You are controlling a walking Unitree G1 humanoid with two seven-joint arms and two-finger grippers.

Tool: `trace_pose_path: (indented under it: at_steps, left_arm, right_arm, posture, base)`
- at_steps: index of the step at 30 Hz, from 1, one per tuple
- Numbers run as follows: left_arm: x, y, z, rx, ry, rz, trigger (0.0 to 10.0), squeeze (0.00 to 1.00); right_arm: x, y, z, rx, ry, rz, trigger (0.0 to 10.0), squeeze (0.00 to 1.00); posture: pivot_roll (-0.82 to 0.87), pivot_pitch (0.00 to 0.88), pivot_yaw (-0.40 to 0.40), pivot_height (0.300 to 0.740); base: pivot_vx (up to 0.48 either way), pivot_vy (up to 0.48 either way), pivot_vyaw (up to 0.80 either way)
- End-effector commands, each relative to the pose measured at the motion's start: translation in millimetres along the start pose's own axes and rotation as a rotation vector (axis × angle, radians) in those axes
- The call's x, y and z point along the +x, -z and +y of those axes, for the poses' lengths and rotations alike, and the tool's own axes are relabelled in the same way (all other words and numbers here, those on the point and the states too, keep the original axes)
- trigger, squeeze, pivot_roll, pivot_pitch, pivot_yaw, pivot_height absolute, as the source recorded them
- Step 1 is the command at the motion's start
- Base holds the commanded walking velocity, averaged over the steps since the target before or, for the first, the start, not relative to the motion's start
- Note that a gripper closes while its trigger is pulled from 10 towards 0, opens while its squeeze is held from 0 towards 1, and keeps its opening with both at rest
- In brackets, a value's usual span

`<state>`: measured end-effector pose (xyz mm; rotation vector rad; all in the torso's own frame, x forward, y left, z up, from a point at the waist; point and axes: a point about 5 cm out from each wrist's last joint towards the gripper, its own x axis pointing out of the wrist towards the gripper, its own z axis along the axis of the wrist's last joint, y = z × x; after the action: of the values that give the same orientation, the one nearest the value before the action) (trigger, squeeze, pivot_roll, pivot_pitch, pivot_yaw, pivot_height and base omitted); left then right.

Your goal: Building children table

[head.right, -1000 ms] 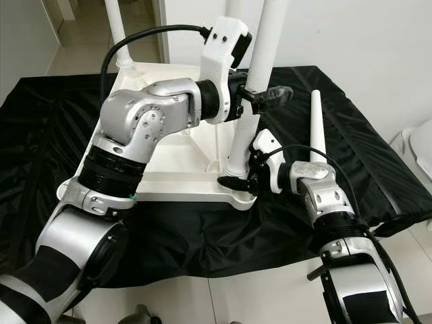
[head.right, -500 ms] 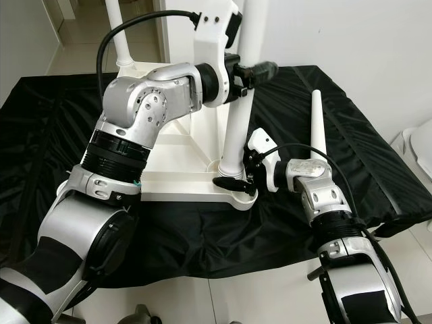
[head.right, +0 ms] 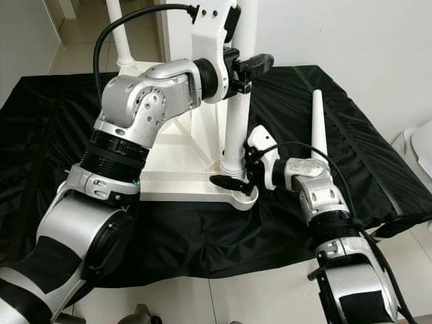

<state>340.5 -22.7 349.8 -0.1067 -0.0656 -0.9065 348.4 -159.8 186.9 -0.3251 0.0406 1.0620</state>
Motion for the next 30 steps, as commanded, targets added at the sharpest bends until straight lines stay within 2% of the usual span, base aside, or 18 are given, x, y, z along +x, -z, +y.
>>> trace_pose_path:
  at_steps: [1,3,4,5,7,8,9,10,11,13,20,26,30]
  left_arm:
    - [-0.6,-13,-7.5,0.057,0.034,-0.034,10.0,0.0]
    - [-0.6,-13,-7.5,0.057,0.034,-0.034,10.0,0.0]
    - [-2.1,-15,-5.8,0.07,0.017,-0.04,10.0,0.0]
    - [-2.1,-15,-5.8,0.07,0.017,-0.04,10.0,0.0]
    - [-6.3,-21,-1.4,0.108,-0.028,-0.058,10.0,0.0]
    - [-6.3,-21,-1.4,0.108,-0.028,-0.058,10.0,0.0]
    - [-8.3,-23,0.9,0.11,-0.05,-0.071,10.0,0.0]
    - [-8.3,-23,0.9,0.11,-0.05,-0.071,10.0,0.0]
    - [-9.9,-25,2.5,0.117,-0.068,-0.081,10.0,0.0]
    - [-14.5,-26,8.1,0.147,-0.136,-0.101,10.0,0.0]
    - [-21.9,-21,14.3,0.163,-0.233,-0.139,10.0,0.0]
    - [-26.0,-18,15.6,0.185,-0.286,-0.166,10.0,0.0]
    - [-28.8,-20,14.0,0.201,-0.316,-0.189,10.0,0.0]
  right_arm:
    - [1.0,-4,-4.7,0.021,0.06,-0.042,10.0,1.0]
    - [1.0,-4,-4.7,0.021,0.06,-0.042,10.0,1.0]
    - [3.3,-7,-7.0,0.014,0.116,-0.068,10.0,1.0]
    - [3.3,-7,-7.0,0.014,0.116,-0.068,10.0,1.0]
    - [9.2,-14,-9.4,0.001,0.229,-0.115,10.0,1.0]
    - [9.2,-14,-9.4,0.001,0.229,-0.115,10.0,1.0]
    - [13.0,-17,-8.7,0.009,0.269,-0.135,10.0,0.84]
    - [13.0,-17,-8.7,0.009,0.269,-0.135,10.0,0.84]
    - [16.1,-19,-6.6,0.012,0.292,-0.152,10.0,0.0]
    - [28.5,-27,5.4,0.015,0.341,-0.211,10.0,0.0]
    - [51.0,-44,27.8,0.012,0.464,-0.303,10.0,0.0]
    - [61.8,-55,37.4,0.042,0.576,-0.353,10.0,0.0]
    - [68.4,-62,40.8,0.066,0.73,-0.33,10.0,0.0]
  posture:
    - [-0.02,0.056,-0.018,0.74]
    - [-0.02,0.056,-0.018,0.74]
    - [-0.02,0.055,-0.019,0.74]
    - [-0.02,0.055,-0.019,0.74]
    - [-0.02,0.056,-0.02,0.74]
    - [-0.02,0.056,-0.02,0.74]
    - [-0.02,0.057,-0.021,0.74]
    - [-0.02,0.057,-0.021,0.74]
    - [-0.02,0.057,-0.022,0.74]
    - [-0.02,0.057,-0.021,0.74]
    - [-0.02,0.059,-0.023,0.74]
    - [-0.02,0.059,-0.026,0.74]
    - [-0.02,0.061,-0.024,0.74]
  base:
    - [0.0,0.0,0.0]
    - [0.0,0.0,0.0]
    - [0.0,0.0,0.0]
    - [0.0,0.0,0.0]
    - [0.0,0.0,0.0]
    - [0.0,0.0,0.0]
    - [0.0,0.0,0.0]
    - [0.0,0.0,0.0]
    - [0.0,0.0,0.0]
    - [0.0,0.0,0.0]
    - [0.0,0.0,0.0]
    - [0.0,0.0,0.0]
    - [0.0,0.0,0.0]
